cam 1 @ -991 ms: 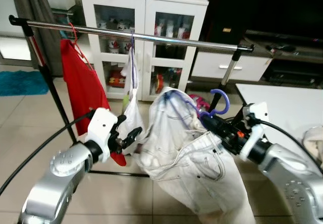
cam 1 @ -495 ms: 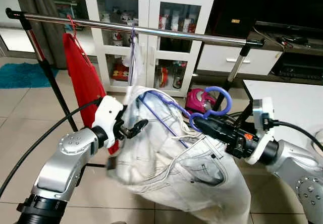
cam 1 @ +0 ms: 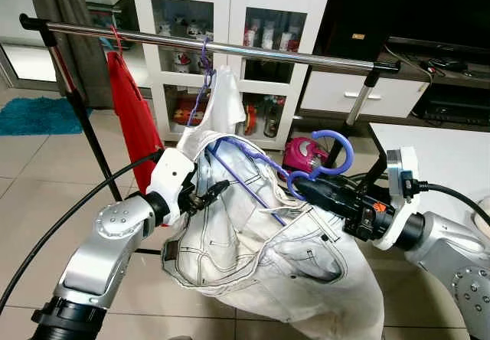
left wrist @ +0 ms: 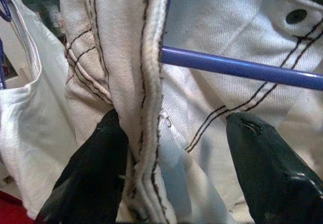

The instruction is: Hang hanger

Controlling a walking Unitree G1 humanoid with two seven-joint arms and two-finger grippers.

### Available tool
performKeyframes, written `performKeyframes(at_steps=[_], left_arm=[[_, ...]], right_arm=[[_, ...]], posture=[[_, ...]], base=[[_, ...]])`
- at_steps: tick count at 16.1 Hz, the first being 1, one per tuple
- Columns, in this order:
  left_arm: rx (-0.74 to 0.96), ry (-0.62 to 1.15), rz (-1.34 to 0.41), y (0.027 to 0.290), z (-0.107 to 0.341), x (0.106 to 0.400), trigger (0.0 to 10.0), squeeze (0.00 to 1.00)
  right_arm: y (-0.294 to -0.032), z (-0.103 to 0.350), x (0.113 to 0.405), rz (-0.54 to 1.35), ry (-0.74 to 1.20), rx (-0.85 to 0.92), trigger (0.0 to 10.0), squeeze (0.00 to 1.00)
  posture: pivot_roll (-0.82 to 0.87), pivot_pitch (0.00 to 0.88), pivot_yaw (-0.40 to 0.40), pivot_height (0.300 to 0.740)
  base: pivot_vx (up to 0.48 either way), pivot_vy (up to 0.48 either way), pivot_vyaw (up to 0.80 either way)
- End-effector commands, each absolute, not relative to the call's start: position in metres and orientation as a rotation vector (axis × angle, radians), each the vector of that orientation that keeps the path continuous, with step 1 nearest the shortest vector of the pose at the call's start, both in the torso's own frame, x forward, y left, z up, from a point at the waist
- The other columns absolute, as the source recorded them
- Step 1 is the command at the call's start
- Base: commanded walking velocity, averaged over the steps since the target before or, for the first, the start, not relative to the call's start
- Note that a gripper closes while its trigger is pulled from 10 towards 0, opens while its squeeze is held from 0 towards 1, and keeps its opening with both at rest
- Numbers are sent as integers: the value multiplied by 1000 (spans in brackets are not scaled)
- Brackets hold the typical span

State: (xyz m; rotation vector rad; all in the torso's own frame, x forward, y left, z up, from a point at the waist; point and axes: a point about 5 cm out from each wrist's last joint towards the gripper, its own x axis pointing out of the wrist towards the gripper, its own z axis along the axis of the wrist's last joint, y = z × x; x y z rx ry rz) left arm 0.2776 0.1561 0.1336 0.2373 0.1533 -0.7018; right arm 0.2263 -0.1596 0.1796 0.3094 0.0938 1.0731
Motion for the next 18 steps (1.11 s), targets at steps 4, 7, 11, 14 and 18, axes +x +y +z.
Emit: performKeyframes(at_steps=[4,7,11,14,18], left_arm=[[278,146,-701,156,131,275,0,0],[287,139,-690,160,133,275,0,0],[279,135,-666,161,137,272,0,0],[274,138,-668,160,137,268,0,0],[270,106,-642,163,148,276,0,0]], right_arm=[[-161,191,226,1110,34,286,0,0],[-159,189,229,1123,48,266,0,0],[-157,190,231,1140,62,245,0,0],[-158,189,230,1148,75,239,0,0],[-159,177,231,1134,167,163,0,0]], posture=[[84,0,-91,740],[91,0,-93,740],[92,0,-114,740],[92,0,-119,740],[87,0,-124,740]], base=[[0,0,0],[0,0,0],[0,0,0],[0,0,0],[0,0,0]])
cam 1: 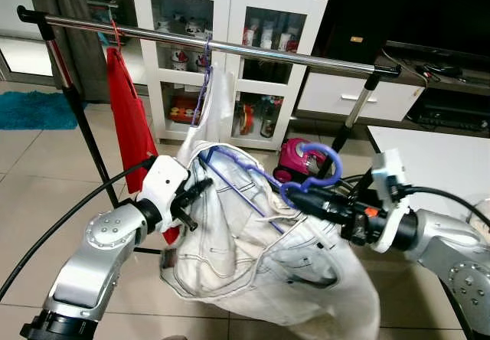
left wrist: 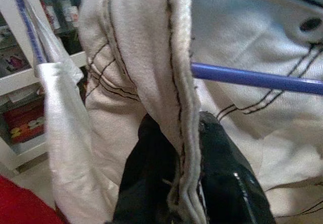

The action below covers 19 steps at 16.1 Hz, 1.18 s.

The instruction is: Hang hanger

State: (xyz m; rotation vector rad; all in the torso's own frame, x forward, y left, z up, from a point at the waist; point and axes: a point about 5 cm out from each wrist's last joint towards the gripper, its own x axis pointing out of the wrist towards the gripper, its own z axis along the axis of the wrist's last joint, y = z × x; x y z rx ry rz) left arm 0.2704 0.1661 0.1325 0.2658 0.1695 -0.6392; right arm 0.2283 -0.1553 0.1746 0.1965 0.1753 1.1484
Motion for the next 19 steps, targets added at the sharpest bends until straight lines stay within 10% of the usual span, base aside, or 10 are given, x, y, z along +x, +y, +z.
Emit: performKeyframes(at_steps=[1,19], left_arm=[[270,85,-647,163,156,278,0,0],[59,-17,-401,201,206,330,0,0]], right_arm=[[-162,172,232,1112,201,133,0,0],[-181,163,214,1151,264,125,0,0]], posture=[[87,0,-124,740],[72,0,-88,740]], base=[[0,0,0],[0,0,0]])
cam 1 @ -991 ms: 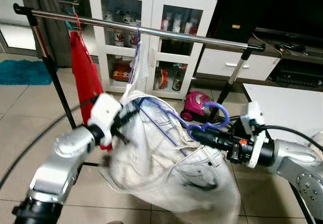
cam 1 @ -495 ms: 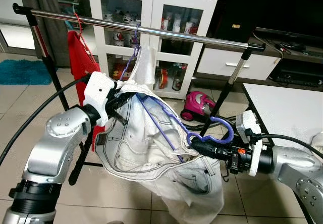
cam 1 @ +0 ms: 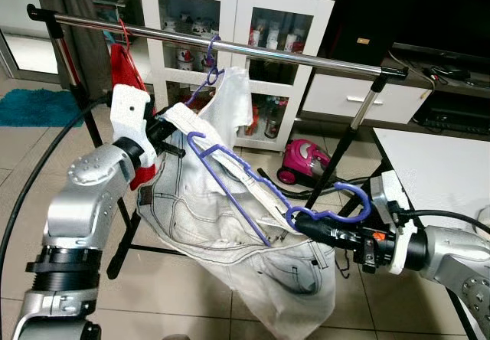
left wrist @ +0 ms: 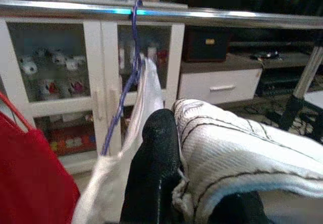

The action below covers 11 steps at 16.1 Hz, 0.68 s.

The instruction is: Hang hanger

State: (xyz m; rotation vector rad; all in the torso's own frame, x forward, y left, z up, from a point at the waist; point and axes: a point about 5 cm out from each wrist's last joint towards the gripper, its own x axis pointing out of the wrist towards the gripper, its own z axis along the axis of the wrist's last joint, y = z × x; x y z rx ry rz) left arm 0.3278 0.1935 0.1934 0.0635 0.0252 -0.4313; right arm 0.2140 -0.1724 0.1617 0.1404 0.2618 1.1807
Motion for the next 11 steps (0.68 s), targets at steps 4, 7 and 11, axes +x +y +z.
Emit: performKeyframes(at_steps=[4,7,11], left_arm=[[16,178,-481,186,171,326,0,0],[-31,267,-622,148,155,312,0,0],[-36,295,-801,113,156,296,0,0]], right_arm=[[-184,183,227,1065,87,296,0,0],[-182,208,245,926,-110,482,0,0],[-179,220,261,785,-202,598,0,0]], posture=[[72,0,-88,740],[74,0,-84,740],[73,0,-86,740]], base=[[0,0,0],[0,0,0],[0,0,0]])
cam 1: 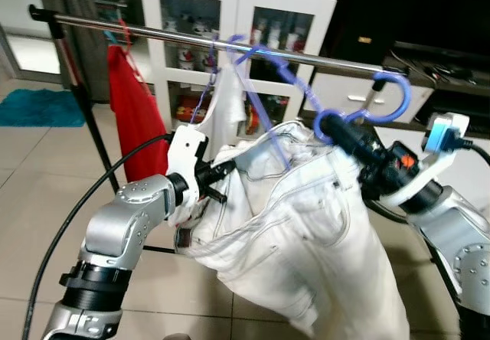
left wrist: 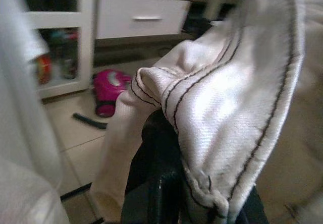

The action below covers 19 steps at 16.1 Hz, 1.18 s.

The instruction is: Hang hanger

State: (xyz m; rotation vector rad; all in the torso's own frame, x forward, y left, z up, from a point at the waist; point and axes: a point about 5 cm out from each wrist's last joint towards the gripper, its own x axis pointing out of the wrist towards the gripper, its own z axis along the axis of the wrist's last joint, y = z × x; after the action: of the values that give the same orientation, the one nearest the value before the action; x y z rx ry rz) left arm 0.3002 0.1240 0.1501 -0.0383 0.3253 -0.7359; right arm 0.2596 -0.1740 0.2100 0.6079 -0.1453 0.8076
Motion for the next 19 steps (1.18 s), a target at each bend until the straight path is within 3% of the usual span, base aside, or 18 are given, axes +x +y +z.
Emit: performKeyframes(at_steps=[1,3,5,8,10,12,16,17,18,19], left_arm=[[-28,289,-824,111,156,294,0,0],[-26,296,-860,108,154,288,0,0],[10,335,-1019,95,149,269,0,0],[54,369,-1082,91,142,258,0,0],[133,454,-1071,108,128,251,0,0],[205,527,-1029,127,115,246,0,0],[196,512,-872,150,110,249,0,0],[193,474,-805,158,113,253,510,0],[184,427,-737,167,118,258,0,0],[181,376,-671,176,124,263,118,0]], right_arm=[[-178,222,264,759,-216,629,0,0],[-176,226,269,718,-238,688,0,0],[-161,229,278,692,-231,610,0,0],[-156,235,285,665,-256,591,0,0],[-169,256,284,677,-380,816,0,0],[-174,265,279,717,-445,891,0,0],[-168,257,276,774,-332,696,0,0],[-168,249,275,784,-237,554,0,0],[-169,240,274,796,-142,411,0,0],[-171,237,271,823,-104,329,0,0]], posture=[[74,0,-87,740],[75,0,-88,740],[79,0,-87,740],[82,0,-89,740],[87,0,-90,740],[85,0,-84,740],[81,0,-78,740],[79,0,-74,740],[79,0,-74,740],[79,0,-74,740]], base=[[0,0,0],[0,0,0],[0,0,0],[0,0,0],[0,0,0],[0,0,0],[0,0,0],[0,0,0],[0,0,0],[0,0,0]])
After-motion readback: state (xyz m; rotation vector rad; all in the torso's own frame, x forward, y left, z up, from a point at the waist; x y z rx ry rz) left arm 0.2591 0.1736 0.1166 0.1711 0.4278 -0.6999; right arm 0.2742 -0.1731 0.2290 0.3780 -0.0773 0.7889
